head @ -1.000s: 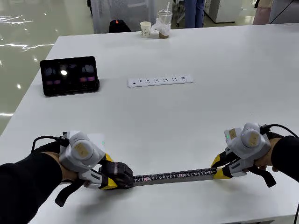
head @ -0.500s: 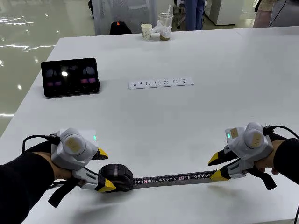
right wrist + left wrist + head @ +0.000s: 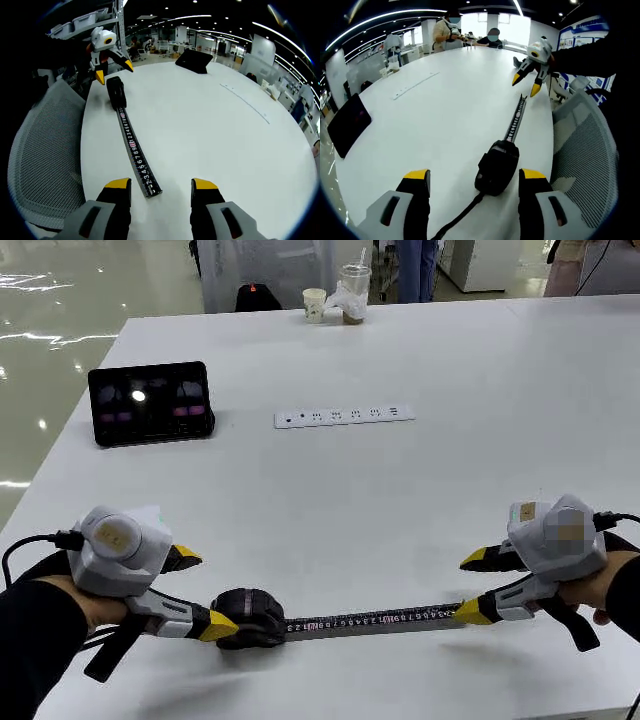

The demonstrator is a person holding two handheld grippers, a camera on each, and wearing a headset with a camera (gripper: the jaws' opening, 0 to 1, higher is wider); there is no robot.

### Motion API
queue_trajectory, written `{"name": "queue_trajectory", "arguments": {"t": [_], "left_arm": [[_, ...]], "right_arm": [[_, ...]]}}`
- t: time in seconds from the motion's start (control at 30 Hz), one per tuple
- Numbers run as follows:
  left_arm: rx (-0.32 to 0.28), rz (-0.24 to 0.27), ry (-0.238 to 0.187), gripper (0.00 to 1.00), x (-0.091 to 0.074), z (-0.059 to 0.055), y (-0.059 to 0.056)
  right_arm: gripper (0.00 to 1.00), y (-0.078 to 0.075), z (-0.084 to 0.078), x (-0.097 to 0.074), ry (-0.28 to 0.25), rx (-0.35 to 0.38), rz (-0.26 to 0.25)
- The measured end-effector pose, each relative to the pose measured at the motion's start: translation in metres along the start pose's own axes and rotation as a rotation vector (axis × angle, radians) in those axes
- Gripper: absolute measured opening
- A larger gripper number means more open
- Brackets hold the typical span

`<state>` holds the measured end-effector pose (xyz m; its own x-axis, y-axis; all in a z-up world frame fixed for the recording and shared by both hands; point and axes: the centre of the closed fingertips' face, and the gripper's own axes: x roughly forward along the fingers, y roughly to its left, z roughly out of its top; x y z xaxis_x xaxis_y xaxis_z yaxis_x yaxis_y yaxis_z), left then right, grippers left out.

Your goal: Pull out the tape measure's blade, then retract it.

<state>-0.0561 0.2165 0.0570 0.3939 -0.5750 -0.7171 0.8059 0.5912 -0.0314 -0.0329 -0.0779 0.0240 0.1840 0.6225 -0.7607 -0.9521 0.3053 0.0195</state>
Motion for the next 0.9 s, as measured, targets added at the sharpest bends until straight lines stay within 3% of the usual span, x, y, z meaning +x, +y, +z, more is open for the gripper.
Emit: {"name": "queue_trajectory", "arguments": {"t": [0.23, 0.3, 0.33, 0.6, 0.9], "left_arm": [[-0.078, 0.07, -0.051, 0.74, -0.009, -0.004, 0.007], [-0.077, 0.117, -0.088, 0.75, -0.013, -0.002, 0.013], [-0.109, 0.135, -0.092, 0.76, -0.015, -0.005, 0.014], [-0.172, 0.195, -0.132, 0.79, -0.027, -0.014, 0.02], [-0.222, 0.196, -0.155, 0.86, -0.035, -0.028, 0.015]], "right_arm": [[0.54, 0.0, 0.0, -0.011, -0.051, 0.051, -0.06], [0.58, 0.0, -0.001, -0.014, -0.063, 0.072, -0.082], [0.6, -0.001, -0.001, -0.017, -0.075, 0.083, -0.096], [0.63, 0.001, -0.01, -0.03, -0.092, 0.116, -0.131], [0.68, 0.008, -0.018, -0.039, -0.115, 0.16, -0.166]]}}
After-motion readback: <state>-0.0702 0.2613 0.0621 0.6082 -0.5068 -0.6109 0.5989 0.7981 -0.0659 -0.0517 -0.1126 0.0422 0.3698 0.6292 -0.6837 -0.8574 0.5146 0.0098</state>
